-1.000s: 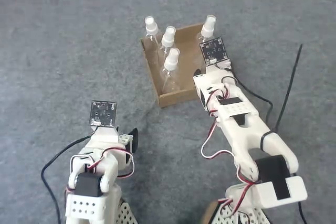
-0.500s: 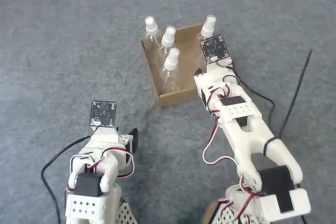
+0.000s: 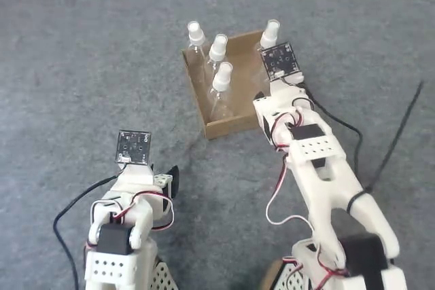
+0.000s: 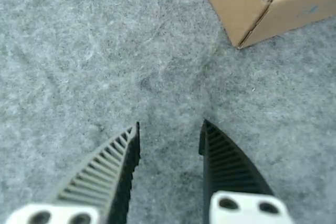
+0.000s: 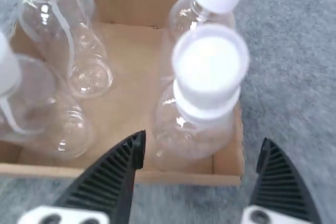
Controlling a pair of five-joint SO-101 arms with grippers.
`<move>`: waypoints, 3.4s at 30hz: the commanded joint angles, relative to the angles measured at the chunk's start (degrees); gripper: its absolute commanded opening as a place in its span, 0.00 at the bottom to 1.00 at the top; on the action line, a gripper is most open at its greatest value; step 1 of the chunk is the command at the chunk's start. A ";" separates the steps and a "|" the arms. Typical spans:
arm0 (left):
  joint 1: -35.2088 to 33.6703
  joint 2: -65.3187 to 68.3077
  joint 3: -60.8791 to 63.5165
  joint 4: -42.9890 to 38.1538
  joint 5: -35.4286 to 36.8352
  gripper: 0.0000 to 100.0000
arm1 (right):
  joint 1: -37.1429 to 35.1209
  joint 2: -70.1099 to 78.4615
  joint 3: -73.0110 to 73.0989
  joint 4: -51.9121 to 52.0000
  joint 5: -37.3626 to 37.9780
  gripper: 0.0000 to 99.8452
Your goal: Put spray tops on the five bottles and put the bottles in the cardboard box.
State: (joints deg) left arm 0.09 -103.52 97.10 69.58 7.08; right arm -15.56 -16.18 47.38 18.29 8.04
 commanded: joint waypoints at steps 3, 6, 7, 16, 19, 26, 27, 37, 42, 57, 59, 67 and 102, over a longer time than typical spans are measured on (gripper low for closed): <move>0.09 -0.79 -0.57 0.44 0.00 0.17 | -0.13 -7.25 -2.64 5.14 0.00 0.28; 0.09 -0.79 -0.57 0.44 0.00 0.17 | -0.40 -7.78 -2.64 6.64 -0.09 0.28; 0.09 -0.79 -0.57 0.44 0.00 0.17 | -0.57 -7.87 -2.64 7.08 -0.09 0.28; 0.09 -0.79 -0.57 0.44 0.00 0.17 | -0.57 -7.96 -2.99 8.57 0.18 0.16; 0.09 -0.79 -0.57 0.44 0.00 0.17 | -0.48 -7.96 -2.99 8.66 0.18 0.14; 0.09 -0.79 -0.57 0.44 0.00 0.17 | -0.57 -12.00 -5.98 18.07 0.18 0.15; 0.09 -0.79 -0.57 0.44 0.00 0.17 | -0.57 -13.23 -5.98 19.03 0.18 0.14; 0.09 -0.79 -0.57 0.44 0.00 0.17 | -0.22 -23.43 -5.80 26.86 0.18 0.10; 0.09 -0.79 -0.57 0.44 0.00 0.17 | -0.04 -25.98 -5.71 30.11 0.18 0.02; 0.09 -0.79 -0.57 0.44 0.00 0.17 | -0.13 -27.38 -2.02 42.07 0.18 0.02; 0.09 -0.79 -0.57 0.44 0.00 0.17 | 0.13 -27.38 -0.35 42.07 -0.26 0.02; 0.00 -0.79 -0.57 0.44 0.00 0.17 | 7.52 -27.38 3.78 42.07 -6.68 0.02; 0.00 -0.79 -0.57 0.44 0.00 0.17 | 9.71 -83.38 35.34 44.35 -7.91 0.01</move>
State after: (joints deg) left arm 0.09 -103.52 97.10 69.58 7.08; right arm -6.59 -88.53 79.91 63.65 0.66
